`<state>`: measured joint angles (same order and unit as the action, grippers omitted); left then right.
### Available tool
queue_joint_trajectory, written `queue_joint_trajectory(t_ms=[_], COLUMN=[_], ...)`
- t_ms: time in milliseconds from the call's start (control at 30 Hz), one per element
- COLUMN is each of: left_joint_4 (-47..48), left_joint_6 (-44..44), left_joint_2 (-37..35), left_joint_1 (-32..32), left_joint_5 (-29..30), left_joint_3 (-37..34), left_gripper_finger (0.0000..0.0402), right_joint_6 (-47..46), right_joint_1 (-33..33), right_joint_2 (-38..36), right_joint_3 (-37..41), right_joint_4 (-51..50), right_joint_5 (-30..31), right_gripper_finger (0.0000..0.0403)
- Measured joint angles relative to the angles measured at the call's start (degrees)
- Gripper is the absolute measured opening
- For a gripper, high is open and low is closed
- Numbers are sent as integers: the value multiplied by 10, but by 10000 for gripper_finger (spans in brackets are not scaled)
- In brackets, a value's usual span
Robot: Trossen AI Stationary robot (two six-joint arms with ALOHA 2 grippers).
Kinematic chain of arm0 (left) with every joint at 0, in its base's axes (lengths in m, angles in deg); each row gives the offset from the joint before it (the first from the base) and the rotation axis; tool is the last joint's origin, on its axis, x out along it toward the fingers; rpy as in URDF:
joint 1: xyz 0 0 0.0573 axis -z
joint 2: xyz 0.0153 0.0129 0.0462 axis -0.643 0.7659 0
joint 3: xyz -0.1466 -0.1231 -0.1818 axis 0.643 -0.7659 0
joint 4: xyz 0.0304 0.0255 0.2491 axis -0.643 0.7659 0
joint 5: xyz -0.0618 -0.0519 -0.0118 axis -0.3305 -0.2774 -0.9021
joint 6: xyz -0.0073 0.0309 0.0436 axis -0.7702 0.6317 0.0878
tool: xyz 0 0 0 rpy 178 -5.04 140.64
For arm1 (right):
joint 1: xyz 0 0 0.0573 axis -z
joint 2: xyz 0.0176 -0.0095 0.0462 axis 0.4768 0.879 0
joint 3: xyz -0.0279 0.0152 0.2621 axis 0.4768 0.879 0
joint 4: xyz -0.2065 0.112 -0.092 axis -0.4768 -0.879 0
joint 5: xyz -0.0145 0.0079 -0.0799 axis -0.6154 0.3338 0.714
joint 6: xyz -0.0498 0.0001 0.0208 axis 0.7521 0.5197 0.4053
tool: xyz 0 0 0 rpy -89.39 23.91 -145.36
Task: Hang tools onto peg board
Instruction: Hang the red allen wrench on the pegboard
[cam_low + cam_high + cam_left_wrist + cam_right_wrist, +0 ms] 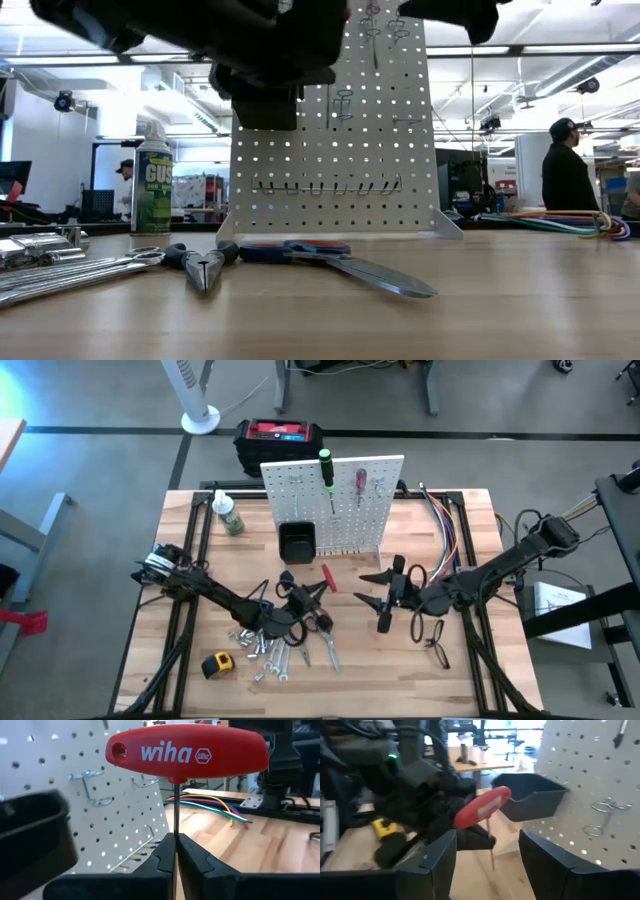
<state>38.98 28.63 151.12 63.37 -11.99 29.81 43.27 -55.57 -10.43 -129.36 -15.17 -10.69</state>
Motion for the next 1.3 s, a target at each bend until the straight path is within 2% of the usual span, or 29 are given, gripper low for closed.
queue_joint_trajectory(t_ms=[167,433,700,833,1033,1300], left_joint_4=[20,33,32,32,32,32], left_joint_6=[76,126,114,113,113,108], left_joint_2=[28,67,69,68,67,67], left_joint_1=[0,-11,-20,-21,-21,-21], left_joint_5=[31,60,64,65,66,66], left_joint_3=[64,130,136,139,144,144], left_gripper_finger=[0,0,0,0,0,0], right_joint_6=[14,54,49,55,27,54], right_joint_1=[0,-12,-23,-21,-13,-11], right_joint_2=[43,66,67,76,89,86], right_joint_3=[0,-18,-18,-18,-18,-18], right_joint_4=[74,86,84,85,88,109], right_joint_5=[71,51,74,117,114,115], right_gripper_finger=[203,240,263,258,232,194])
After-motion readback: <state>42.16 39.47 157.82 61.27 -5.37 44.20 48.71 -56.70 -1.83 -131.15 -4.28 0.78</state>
